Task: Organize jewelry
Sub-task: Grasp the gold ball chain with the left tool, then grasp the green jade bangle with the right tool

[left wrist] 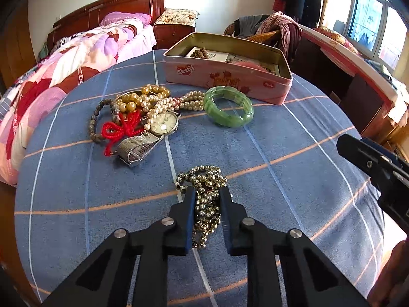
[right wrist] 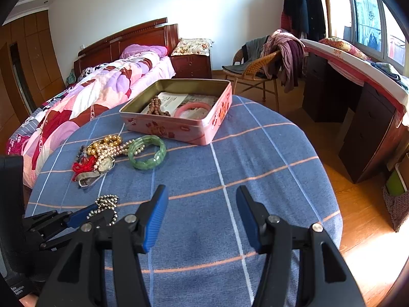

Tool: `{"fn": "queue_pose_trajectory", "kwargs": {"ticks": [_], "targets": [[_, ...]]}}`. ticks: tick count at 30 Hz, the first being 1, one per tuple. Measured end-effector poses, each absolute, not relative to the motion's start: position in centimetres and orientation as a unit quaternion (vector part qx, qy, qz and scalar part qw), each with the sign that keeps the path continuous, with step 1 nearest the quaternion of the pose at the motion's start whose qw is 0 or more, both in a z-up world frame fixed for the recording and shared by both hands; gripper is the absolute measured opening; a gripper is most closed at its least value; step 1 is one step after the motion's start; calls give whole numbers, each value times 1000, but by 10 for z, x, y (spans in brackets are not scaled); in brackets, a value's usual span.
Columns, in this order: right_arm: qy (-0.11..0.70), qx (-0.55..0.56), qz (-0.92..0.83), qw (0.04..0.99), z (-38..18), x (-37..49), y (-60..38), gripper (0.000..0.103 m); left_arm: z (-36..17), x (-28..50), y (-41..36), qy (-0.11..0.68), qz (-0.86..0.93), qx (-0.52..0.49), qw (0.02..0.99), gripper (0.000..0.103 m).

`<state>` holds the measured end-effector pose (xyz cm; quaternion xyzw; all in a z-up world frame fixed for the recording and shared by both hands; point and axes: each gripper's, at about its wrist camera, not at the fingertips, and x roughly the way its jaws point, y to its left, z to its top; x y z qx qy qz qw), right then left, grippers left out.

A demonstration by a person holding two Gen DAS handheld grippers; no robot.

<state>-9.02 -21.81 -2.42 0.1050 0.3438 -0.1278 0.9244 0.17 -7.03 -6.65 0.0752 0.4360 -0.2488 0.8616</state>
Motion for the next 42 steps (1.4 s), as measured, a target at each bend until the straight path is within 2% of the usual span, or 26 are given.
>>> {"fn": "queue_pose_trajectory", "kwargs": {"ticks": [3,14,25,30,34,42], "targets": [[348,111,-125,923,-25,-89,-220,59,-61,1,-62,429,-253,56,865,13],[360,149,-82,917,-29,-59,-223,59,-12,1,-1,345,-247,-22,905,13],[393,138,-74,906,-48,22,-205,58,-5,17,13,328,-228,-21,917,13],[411,122,-87,899,-59,35,-201,48,-9,25,19,332,-222,-28,916,13],[415,91,-100,900,-61,36,-199,16,-12,26,20,335,-223,-32,915,13],[411,122,-88,899,-56,19,-212,11,-11,22,21,337,-225,-36,914,13]]}}
